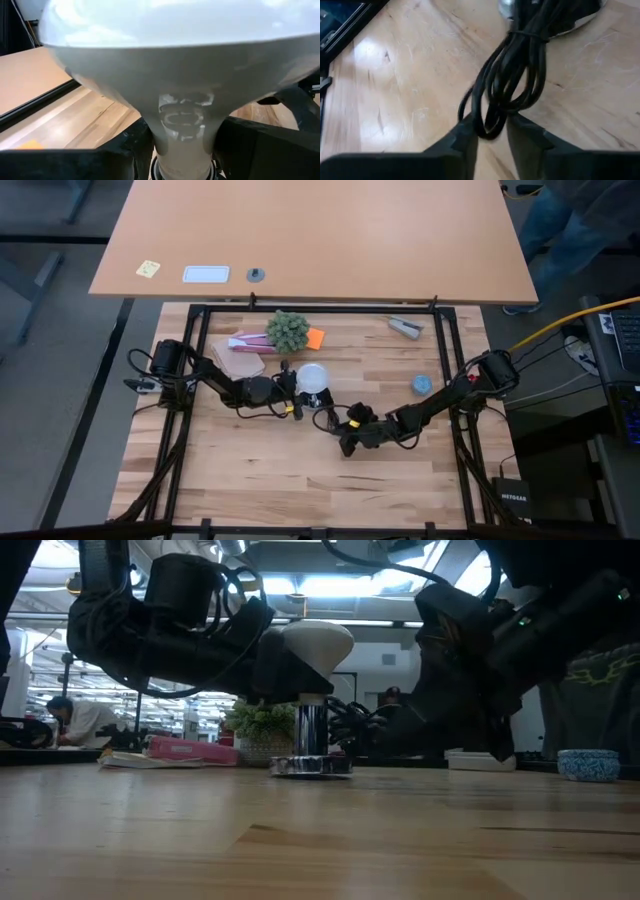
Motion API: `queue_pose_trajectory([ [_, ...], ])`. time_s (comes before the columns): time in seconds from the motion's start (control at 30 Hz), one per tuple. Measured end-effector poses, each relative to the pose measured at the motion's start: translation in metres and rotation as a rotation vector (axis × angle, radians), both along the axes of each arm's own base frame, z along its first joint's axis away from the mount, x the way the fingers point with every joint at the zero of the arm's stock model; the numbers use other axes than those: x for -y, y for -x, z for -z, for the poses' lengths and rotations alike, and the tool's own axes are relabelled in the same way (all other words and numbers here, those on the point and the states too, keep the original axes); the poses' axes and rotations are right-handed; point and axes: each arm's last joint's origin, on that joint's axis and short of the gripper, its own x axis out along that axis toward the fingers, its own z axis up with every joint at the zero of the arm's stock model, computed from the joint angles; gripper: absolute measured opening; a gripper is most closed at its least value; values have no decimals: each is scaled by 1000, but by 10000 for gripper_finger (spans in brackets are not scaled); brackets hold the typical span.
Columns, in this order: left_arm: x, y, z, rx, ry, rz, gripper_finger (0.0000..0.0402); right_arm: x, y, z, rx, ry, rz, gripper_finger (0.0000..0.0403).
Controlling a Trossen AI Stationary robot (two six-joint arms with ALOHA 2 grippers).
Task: Screw lightbulb
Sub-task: Remove the lightbulb from the lamp
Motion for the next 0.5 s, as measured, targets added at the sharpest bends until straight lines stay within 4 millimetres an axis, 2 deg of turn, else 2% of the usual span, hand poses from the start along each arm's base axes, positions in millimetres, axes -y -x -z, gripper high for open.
queue_pose_trajectory([
  [0.17,0,0,2,-19,-3,-4,157,0,0,-1,5,-4,-3,170],
  [0.27,0,0,2,-25,-2,-4,157,0,0,-1,5,38,-11,197],
  [0.37,0,0,2,-29,-2,-3,157,2,0,-3,5,126,-14,204],
  [0.5,0,0,3,-34,-1,-2,157,7,6,-14,-9,254,30,193],
])
